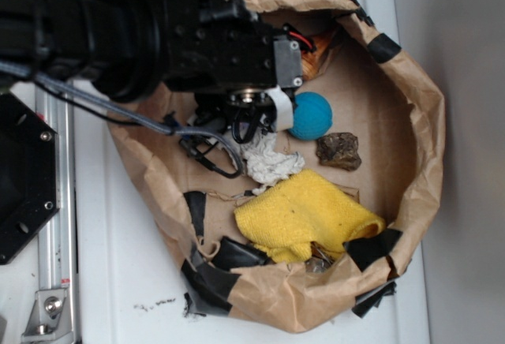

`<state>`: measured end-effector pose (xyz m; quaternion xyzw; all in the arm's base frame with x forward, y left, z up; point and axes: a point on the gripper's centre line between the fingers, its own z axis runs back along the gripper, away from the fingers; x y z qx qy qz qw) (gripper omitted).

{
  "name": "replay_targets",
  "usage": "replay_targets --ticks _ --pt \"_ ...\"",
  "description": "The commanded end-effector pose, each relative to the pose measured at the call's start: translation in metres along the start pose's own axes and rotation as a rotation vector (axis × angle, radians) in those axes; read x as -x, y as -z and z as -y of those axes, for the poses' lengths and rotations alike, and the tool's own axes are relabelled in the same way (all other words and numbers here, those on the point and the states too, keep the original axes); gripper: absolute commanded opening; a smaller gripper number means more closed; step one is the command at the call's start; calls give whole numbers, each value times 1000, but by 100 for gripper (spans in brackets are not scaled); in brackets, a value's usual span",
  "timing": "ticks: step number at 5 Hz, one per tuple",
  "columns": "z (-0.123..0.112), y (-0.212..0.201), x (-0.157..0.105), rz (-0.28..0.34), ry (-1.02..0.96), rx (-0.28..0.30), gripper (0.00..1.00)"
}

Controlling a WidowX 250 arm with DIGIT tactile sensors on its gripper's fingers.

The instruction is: Grab the green block.

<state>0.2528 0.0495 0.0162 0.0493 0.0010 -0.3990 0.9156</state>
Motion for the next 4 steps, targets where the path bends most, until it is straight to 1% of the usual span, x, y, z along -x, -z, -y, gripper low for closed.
replay_targets --ticks 1,3,4 --pt "0 -4 -15 35 -8 -49 0" --pt "0 -4 -8 28 -18 -41 0" --pt "-2 -13 -2 26 -62 -41 0"
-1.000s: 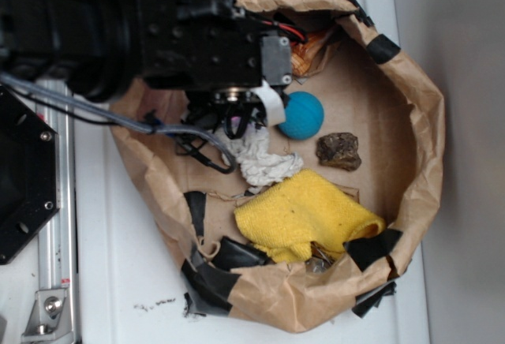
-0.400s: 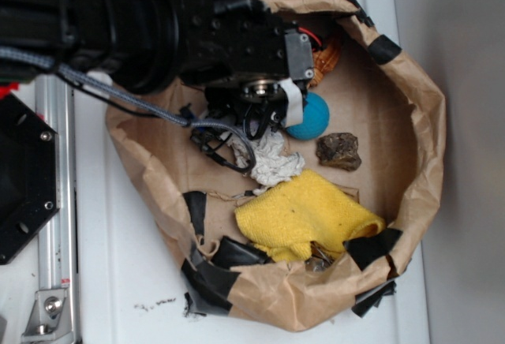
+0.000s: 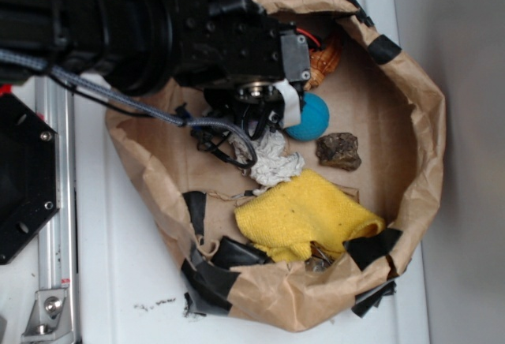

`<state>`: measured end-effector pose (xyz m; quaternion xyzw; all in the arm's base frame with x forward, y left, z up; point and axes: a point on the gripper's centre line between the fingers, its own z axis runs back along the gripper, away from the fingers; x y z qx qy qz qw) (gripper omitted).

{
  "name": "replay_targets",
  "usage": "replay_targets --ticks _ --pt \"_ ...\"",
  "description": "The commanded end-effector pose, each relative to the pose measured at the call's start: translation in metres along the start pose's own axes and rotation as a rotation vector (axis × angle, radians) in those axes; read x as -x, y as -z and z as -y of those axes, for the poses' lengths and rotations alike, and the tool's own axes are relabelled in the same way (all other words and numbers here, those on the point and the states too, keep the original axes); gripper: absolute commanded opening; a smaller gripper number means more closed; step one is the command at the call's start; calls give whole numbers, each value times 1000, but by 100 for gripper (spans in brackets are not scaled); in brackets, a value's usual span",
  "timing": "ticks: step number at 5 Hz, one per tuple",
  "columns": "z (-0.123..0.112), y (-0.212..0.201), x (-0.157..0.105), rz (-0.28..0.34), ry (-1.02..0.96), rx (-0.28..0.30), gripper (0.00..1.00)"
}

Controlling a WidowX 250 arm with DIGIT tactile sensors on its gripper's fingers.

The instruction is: Grab the green block.

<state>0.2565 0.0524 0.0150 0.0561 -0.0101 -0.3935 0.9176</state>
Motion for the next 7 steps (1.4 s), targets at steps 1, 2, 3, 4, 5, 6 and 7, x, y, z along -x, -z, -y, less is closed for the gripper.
replay_targets --ticks 1,2,3,4,5,6,7 --pt "3 -37 4 35 -111 -40 0" --pt "7 -88 13 132 -372 -5 0" --pt "1 -139 2 138 -628 44 0" --pt "-8 -162 -14 108 -866 96 0" --pt "-15 -165 -23 104 -905 97 0" --pt "-13 -157 -24 102 -919 118 0" --pt "-10 -156 -26 97 -933 114 0"
